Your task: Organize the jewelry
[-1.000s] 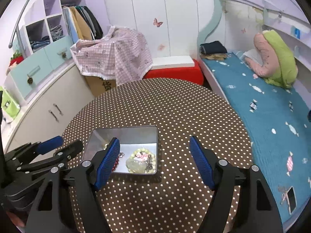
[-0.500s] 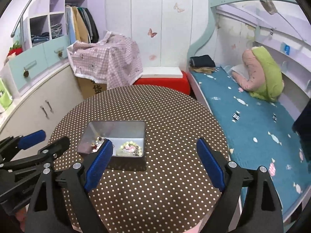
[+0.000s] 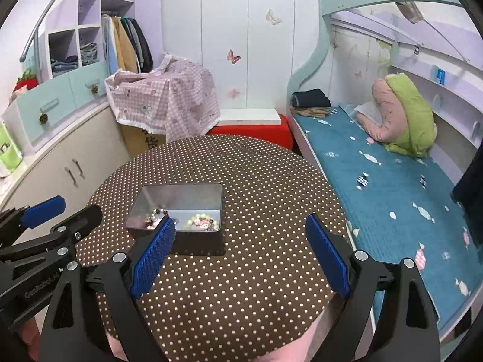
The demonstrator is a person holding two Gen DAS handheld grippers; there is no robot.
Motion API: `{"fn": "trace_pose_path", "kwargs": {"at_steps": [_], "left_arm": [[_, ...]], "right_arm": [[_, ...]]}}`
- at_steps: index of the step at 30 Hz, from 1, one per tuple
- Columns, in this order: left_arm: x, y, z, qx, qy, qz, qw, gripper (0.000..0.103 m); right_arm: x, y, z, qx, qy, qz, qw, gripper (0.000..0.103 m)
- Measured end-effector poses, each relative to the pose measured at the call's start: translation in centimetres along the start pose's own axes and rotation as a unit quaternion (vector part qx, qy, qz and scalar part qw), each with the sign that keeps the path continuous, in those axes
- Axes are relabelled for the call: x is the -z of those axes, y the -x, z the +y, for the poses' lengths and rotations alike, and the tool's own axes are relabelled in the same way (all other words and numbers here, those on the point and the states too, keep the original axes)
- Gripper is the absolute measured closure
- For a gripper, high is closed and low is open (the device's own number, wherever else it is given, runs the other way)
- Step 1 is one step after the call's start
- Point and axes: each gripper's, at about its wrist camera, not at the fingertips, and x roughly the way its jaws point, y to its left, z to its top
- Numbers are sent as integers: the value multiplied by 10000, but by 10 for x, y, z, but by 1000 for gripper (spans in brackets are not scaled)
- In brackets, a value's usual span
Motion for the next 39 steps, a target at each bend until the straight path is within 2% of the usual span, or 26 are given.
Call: {"fn": "trace_pose_path", "kwargs": {"at_steps": [39], "left_arm": [[0,7,0,-190,46,-6,9998,43]], "right_arm": [[6,1,5,-169,-86,135,9997,18]]}}
